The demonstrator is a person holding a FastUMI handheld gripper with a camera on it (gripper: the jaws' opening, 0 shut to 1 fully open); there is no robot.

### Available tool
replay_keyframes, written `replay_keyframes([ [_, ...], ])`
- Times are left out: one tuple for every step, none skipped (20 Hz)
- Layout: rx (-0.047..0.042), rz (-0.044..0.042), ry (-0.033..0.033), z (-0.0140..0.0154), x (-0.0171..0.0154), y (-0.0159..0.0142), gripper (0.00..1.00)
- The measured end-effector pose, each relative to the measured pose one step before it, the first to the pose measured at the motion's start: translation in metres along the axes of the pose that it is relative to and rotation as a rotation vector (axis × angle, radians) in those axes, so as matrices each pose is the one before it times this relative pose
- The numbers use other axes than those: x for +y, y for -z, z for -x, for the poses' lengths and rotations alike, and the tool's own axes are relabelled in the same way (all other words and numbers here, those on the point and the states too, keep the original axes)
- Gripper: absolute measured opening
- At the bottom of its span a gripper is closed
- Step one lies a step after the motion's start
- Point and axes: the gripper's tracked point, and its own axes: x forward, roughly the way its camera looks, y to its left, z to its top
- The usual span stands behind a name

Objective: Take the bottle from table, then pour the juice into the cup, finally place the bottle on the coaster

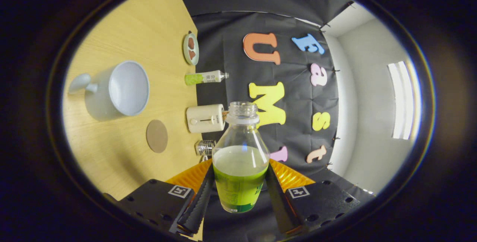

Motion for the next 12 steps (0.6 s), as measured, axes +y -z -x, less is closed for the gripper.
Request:
replay_keyframes([
  [-0.00060,0.02431,0.00357,-0.00100,0.00151,0.00056,0.79],
  [0.00048,0.02114,0.00345,-0.00118,0.00051,0.00056,0.79],
  [-0.00114,0.02368,0.00333,-0.00118,-0.00063,-0.00091,0.80],
  [-0.00571,0.02523,0.00680,0.00038,-0.00140,-0.00091,0.79],
  [-0.00900,0.02642,0.00777,-0.00001,-0.00185,-0.00196,0.79],
  [-0.00607,0.03018,0.00666,0.00183,-0.00167,-0.00171,0.80],
  [-0.00766,0.02740,0.00630,0.00021,-0.00245,-0.00069,0.80],
  [-0.00922,0.02007,0.00837,0.00076,-0.00385,-0.00250,0.80],
  [-0.00070,0.01332,0.00924,-0.00055,-0.00315,-0.00166,0.80],
  [0.00388,0.00894,0.00513,0.00095,-0.00233,-0.00042,0.80],
  [0.00890,0.01038,0.00203,0.00000,-0.00121,-0.00031,0.80],
  [-0.00109,0.01134,0.00797,0.00066,-0.00180,-0.00183,0.80],
])
